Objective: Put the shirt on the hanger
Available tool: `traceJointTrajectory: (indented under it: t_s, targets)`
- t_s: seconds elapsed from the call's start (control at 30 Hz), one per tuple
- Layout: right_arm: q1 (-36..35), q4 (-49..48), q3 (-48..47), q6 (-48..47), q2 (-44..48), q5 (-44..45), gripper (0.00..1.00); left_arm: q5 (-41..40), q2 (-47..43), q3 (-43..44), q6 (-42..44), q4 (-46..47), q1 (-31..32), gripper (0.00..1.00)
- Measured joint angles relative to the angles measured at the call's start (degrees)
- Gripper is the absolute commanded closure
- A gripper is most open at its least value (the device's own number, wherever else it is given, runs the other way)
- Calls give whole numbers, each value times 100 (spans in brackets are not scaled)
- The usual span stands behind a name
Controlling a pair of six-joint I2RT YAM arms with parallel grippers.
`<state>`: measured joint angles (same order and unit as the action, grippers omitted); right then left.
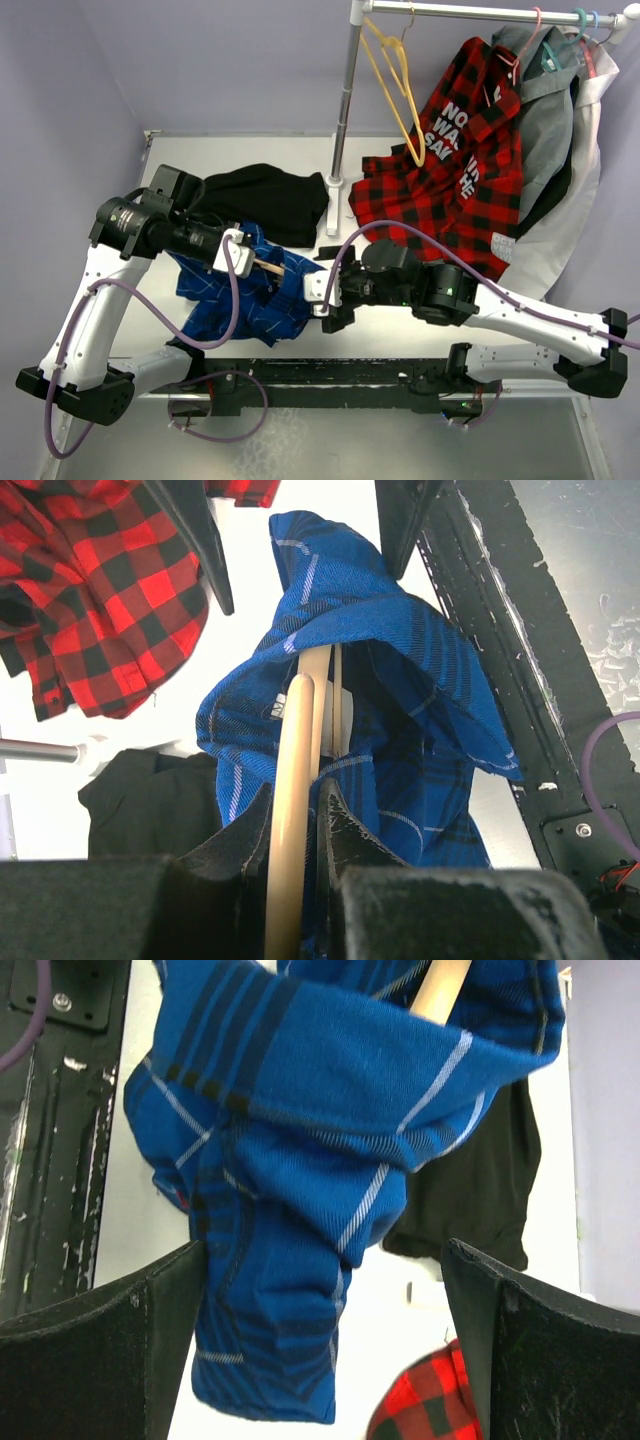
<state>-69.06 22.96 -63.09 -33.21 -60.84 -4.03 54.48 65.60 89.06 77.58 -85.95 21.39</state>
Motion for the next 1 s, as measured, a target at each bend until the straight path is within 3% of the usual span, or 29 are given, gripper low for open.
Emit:
traceJointTrajectory:
  t_s: [0.23,0.43,0.77,0.87,1.0]
  targets:
    - [0,-1182,411,264,-219,-9,31,15,-7,-2,-46,22,0,100]
    - [0,-1681,487,693,-212,-46,61,17,-79,-50,-44,103,0,100]
    - [103,-1665,487,1246,-98,-549,73,55,-238,-339,-50,243,0,100]
    - [164,-1685,479,1381,-144,-669,72,50,-247,-348,-59,236,0,100]
    - [236,-1700,396,1517,-304,-841,63,31,-247,-348,-63,208,-15,100]
